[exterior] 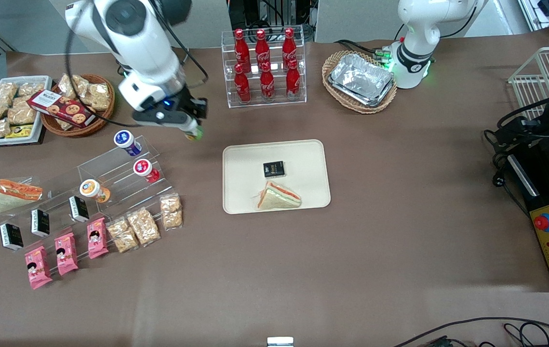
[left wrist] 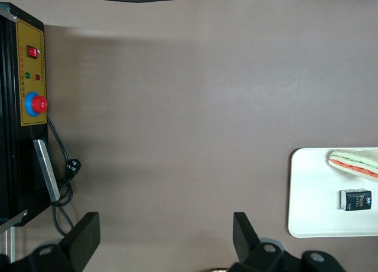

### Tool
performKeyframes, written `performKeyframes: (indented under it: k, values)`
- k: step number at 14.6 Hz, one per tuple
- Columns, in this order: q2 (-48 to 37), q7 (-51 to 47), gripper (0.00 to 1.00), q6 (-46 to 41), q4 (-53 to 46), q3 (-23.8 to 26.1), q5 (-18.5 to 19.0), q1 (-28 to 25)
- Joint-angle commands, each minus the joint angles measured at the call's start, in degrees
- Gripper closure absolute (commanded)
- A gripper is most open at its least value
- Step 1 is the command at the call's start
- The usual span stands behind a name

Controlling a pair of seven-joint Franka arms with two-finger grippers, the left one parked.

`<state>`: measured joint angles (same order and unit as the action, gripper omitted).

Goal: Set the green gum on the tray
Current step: 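Carry the green gum bottle over the cream tray and lower it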

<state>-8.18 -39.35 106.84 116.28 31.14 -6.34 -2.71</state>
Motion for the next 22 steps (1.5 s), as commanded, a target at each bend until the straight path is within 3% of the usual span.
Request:
performKeyframes:
  k: [1, 4, 9, 15, 22]
  values:
    - [5.53, -4.67, 0.55, 12.47, 6.22, 3.91, -0.69, 0.07]
    - [11.15, -7.49, 0.56, 22.94, 10.63, 4.01, 0.36, -2.56]
    - [19.16, -15.39, 0.56, 28.59, 11.43, 4.01, 8.97, -5.64]
    - [24.0, -15.67, 0.56, 33.34, 11.43, 3.92, 11.09, -5.82]
    - [27.61, -15.76, 0.58, 43.18, 15.11, 3.4, 16.18, -5.99]
